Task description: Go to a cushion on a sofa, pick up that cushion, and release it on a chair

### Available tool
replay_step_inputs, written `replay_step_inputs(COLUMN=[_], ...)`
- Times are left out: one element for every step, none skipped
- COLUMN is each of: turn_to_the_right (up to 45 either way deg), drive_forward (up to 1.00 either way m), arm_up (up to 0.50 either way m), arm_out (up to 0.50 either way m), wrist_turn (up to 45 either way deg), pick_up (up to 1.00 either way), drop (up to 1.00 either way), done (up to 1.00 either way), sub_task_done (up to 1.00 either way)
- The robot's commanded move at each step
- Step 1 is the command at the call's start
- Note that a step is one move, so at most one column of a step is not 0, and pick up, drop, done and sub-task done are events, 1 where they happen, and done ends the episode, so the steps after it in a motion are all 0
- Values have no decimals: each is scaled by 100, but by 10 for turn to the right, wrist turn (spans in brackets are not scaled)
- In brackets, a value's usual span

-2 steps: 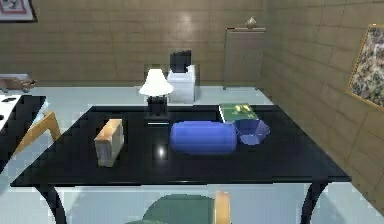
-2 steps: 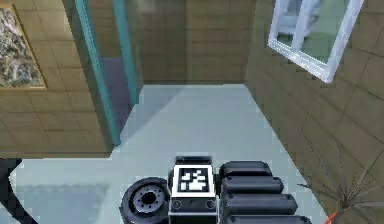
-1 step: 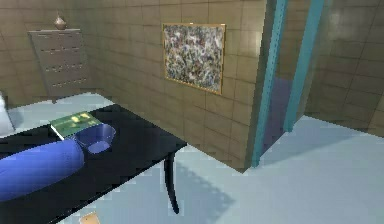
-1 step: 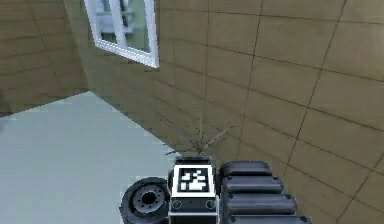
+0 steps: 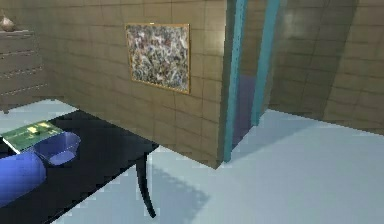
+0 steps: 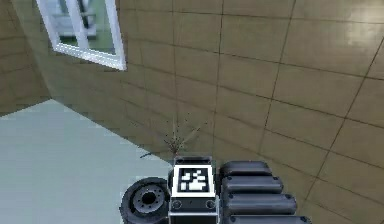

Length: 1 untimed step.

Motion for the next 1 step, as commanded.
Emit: replay_step_inputs(turn_to_the_right=[0], drive_forward=[100], arm_up=[0], arm_out=[0], wrist_turn=[0], pick_up=[0], drop=[0], done=[0], sub_task_done=[0])
